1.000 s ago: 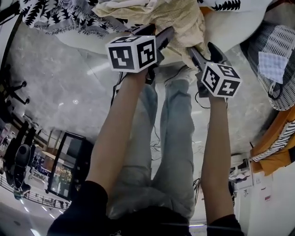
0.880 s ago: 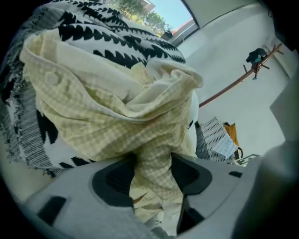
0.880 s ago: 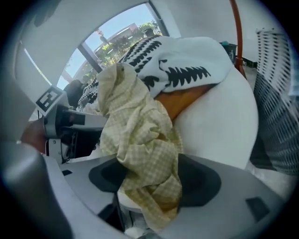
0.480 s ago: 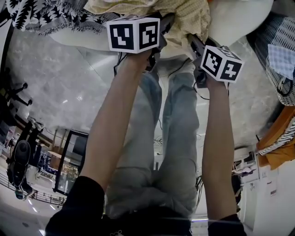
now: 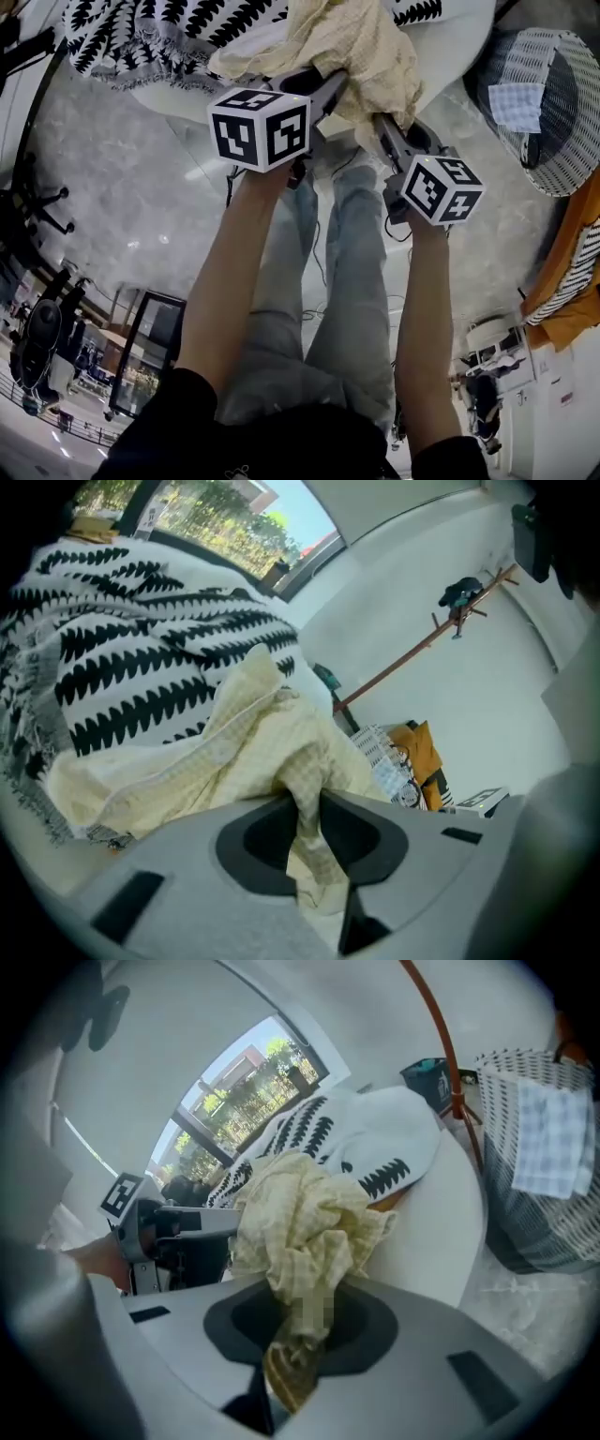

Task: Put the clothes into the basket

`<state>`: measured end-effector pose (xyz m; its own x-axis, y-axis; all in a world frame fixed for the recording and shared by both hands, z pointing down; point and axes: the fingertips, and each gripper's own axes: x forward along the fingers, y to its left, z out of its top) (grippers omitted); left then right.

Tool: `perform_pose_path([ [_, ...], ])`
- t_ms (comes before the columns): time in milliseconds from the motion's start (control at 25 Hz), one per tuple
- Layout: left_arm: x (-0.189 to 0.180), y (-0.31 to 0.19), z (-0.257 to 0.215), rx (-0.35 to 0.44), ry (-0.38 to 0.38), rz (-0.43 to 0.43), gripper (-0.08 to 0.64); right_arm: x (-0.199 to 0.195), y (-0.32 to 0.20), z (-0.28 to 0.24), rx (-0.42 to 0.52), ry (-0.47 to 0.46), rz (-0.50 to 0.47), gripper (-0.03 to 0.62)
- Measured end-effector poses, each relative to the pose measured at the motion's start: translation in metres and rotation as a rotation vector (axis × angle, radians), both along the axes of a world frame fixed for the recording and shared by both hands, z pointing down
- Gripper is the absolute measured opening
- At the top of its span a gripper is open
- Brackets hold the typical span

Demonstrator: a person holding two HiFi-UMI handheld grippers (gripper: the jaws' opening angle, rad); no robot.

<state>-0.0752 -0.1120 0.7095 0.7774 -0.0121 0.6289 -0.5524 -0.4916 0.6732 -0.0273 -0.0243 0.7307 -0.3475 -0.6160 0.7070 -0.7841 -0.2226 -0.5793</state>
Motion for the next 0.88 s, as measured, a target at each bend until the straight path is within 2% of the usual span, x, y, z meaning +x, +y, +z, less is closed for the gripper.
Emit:
perform_pose_path([
  [320,0.057,0.012,-0.107,0.165,0.066,0.051,0.069,0.053,0.013,-0.097,0.153,0.074,0.091,0.081],
  [520,0.097,0.028,-0.166,0.225,0.117,0.112,0.069,0.088,0.031,-0.156,0.218,0.144,0.158,0.081],
  [880,0.221,0.073,-0.271,0.348,0.245,0.304,0.069,0.197,0.08,-0.255,0.34,0.298,0.352,0.081],
])
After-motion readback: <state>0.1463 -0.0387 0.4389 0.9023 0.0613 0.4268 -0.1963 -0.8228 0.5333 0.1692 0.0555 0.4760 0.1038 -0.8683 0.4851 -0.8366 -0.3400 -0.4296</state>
